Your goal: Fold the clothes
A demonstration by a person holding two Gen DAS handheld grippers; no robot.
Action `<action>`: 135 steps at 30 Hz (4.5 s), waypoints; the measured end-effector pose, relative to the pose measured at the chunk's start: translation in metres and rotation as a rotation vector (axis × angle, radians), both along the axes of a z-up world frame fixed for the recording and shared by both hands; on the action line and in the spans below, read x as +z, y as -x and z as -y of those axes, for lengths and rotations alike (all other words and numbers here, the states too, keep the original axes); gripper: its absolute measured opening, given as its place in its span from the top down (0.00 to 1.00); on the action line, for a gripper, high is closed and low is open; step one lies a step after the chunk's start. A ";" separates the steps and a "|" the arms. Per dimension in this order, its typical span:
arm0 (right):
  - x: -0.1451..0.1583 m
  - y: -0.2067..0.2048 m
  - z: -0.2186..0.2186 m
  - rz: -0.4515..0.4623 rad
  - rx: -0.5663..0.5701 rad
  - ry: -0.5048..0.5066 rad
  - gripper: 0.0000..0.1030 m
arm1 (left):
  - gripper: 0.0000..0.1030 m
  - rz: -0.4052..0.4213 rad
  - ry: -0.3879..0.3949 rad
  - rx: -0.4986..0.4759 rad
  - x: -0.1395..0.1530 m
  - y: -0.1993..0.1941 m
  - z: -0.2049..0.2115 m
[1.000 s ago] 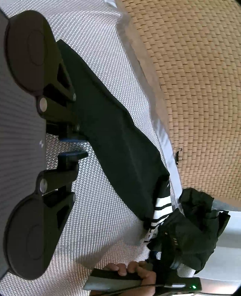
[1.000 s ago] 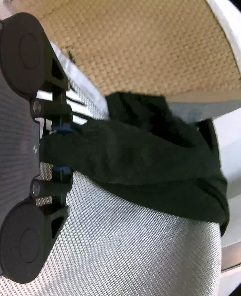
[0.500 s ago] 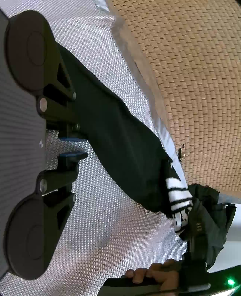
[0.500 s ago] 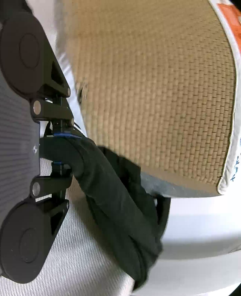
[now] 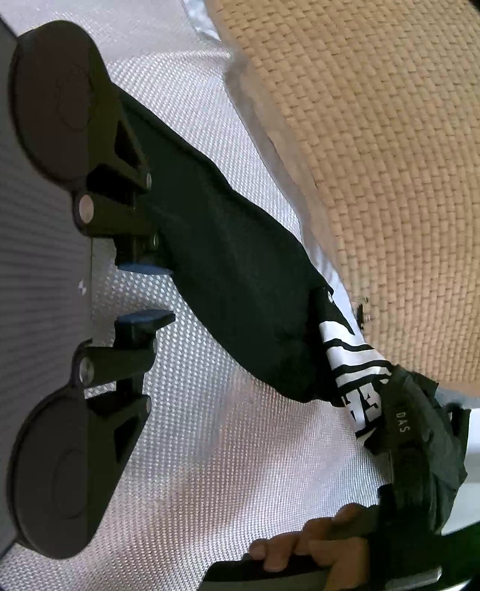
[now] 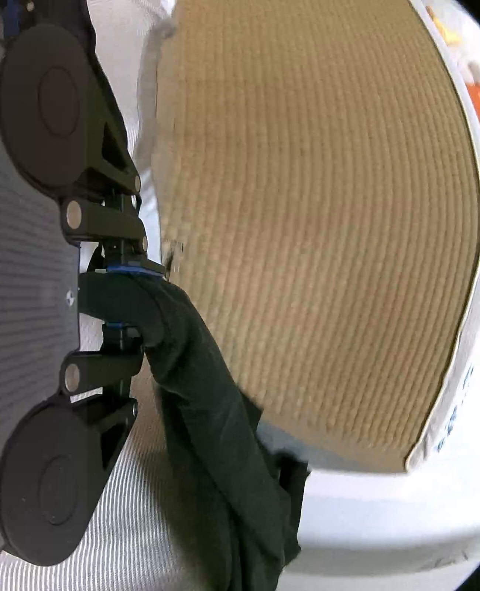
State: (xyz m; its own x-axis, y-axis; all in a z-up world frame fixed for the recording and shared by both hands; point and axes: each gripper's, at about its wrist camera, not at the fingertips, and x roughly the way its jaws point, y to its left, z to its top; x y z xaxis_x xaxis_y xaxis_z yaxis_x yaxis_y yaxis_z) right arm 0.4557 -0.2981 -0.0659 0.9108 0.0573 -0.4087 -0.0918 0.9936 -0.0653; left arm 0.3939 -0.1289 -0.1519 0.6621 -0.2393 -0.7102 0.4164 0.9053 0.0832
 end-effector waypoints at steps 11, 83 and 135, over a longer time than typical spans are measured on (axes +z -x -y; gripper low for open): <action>-0.015 0.005 -0.045 -0.112 0.219 -0.022 0.77 | 0.74 -0.010 -0.044 0.037 0.006 0.007 -0.021; -0.072 0.036 0.049 -0.117 -0.082 0.461 0.26 | 0.53 -0.032 0.168 0.003 0.006 0.002 0.027; -0.058 0.042 0.039 -0.242 0.074 0.019 0.93 | 0.79 -0.052 0.333 0.066 0.035 -0.005 0.046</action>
State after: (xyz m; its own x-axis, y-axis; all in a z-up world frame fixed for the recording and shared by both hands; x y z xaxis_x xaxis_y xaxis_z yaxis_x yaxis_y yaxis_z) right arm 0.4139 -0.3372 -0.1242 0.7797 0.1106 -0.6164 -0.1794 0.9825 -0.0507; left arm 0.3992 -0.1754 -0.1172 0.6491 -0.4209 -0.6336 0.3515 0.9047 -0.2409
